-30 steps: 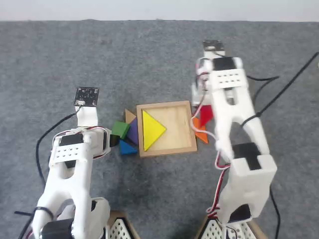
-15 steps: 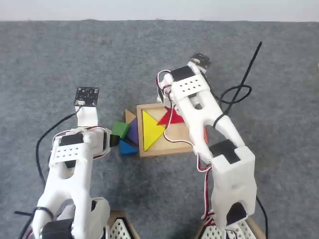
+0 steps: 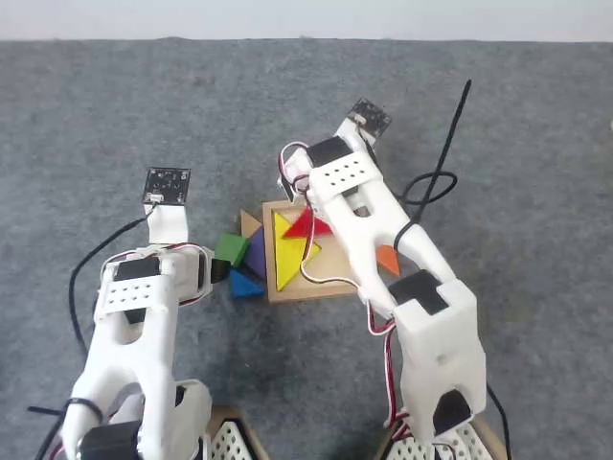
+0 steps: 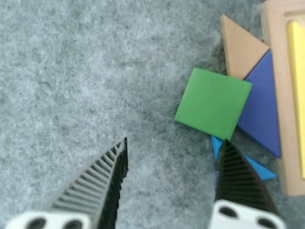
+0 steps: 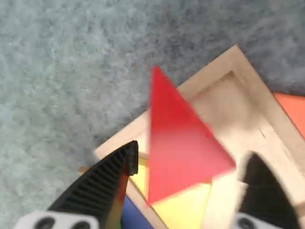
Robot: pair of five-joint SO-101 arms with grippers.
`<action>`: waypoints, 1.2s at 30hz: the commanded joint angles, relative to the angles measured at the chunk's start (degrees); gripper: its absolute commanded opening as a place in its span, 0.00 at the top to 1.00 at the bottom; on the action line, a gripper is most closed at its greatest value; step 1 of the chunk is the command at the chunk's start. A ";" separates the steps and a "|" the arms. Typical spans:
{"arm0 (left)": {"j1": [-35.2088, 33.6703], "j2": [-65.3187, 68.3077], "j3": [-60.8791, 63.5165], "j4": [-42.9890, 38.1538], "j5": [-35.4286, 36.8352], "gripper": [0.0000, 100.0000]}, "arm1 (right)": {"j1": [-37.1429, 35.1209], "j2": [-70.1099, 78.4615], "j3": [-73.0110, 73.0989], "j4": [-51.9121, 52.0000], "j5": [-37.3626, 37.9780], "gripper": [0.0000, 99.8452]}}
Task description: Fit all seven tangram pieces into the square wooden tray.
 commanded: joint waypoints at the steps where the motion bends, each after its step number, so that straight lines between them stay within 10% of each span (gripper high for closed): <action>1: 0.00 -2.20 -0.75 -1.05 0.26 0.71 | -0.75 -0.13 -2.99 -0.66 -3.69 0.55; 11: -0.09 -2.29 -0.75 -1.05 0.26 0.71 | 1.19 -5.23 -3.25 4.70 -1.67 0.56; 19: 0.00 -2.29 -0.84 -1.05 0.26 0.71 | 1.45 -13.85 -7.30 23.87 43.87 0.56; 24: 0.00 -2.02 -0.92 -1.14 0.26 0.71 | 2.42 -11.65 -6.15 34.86 52.92 0.59; 36: 0.00 -1.93 -0.84 -1.14 0.26 0.71 | -0.75 -32.22 15.82 23.43 67.96 0.84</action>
